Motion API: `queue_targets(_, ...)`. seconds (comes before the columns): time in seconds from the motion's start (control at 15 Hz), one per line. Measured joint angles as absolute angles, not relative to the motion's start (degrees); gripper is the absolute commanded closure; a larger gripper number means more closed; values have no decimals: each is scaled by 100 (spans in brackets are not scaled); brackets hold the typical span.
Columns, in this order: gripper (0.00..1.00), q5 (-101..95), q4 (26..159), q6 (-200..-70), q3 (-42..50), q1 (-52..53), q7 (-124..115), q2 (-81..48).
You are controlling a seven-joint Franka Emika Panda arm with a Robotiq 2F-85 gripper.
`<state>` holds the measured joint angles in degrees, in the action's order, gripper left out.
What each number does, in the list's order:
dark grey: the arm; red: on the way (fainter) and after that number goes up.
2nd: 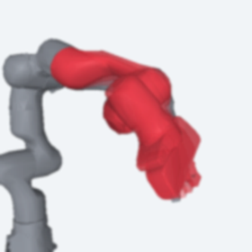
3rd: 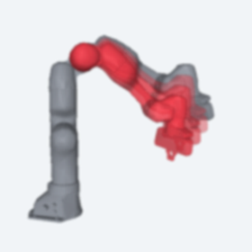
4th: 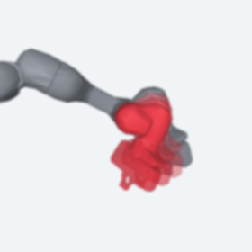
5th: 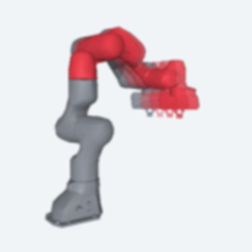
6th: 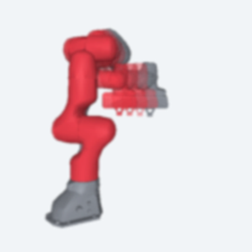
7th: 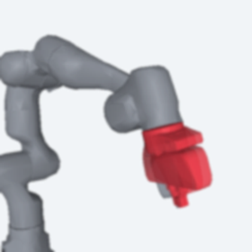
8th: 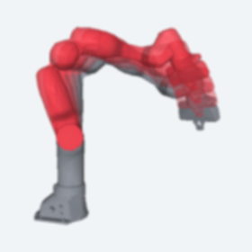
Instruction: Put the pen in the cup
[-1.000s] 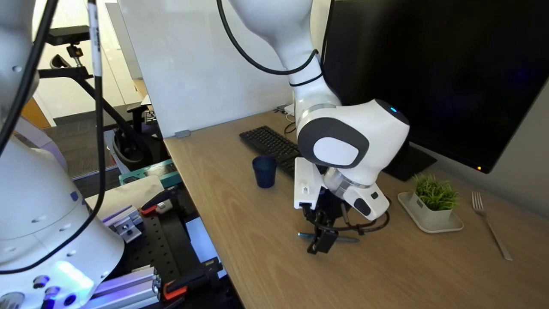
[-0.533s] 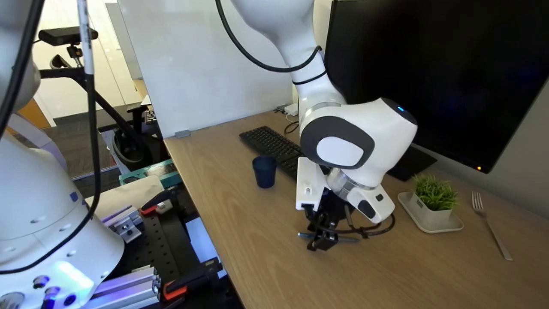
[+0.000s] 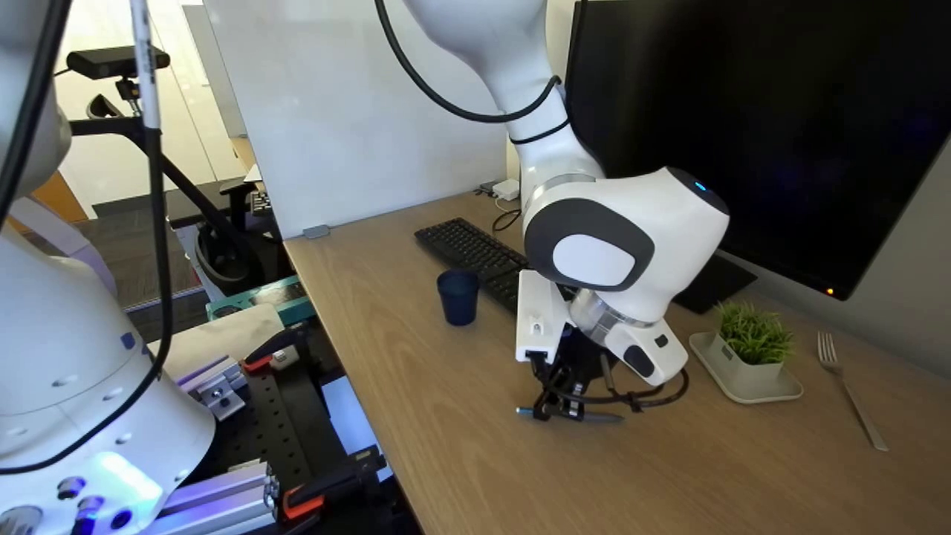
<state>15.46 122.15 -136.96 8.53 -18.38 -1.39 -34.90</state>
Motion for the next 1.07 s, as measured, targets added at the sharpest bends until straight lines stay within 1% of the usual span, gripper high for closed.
queue_targets(0.27,98,1546,12218,-13594,794,-1788,-148,-3372)
queue_targets(0.4,98,1546,12241,-13253,727,-1730,-163,-3136)
queue_targets(0.8,98,1842,12335,-11141,568,-1574,-164,-2175)
queue_targets(1.07,98,2136,12383,-10266,568,-1493,-131,-1767)
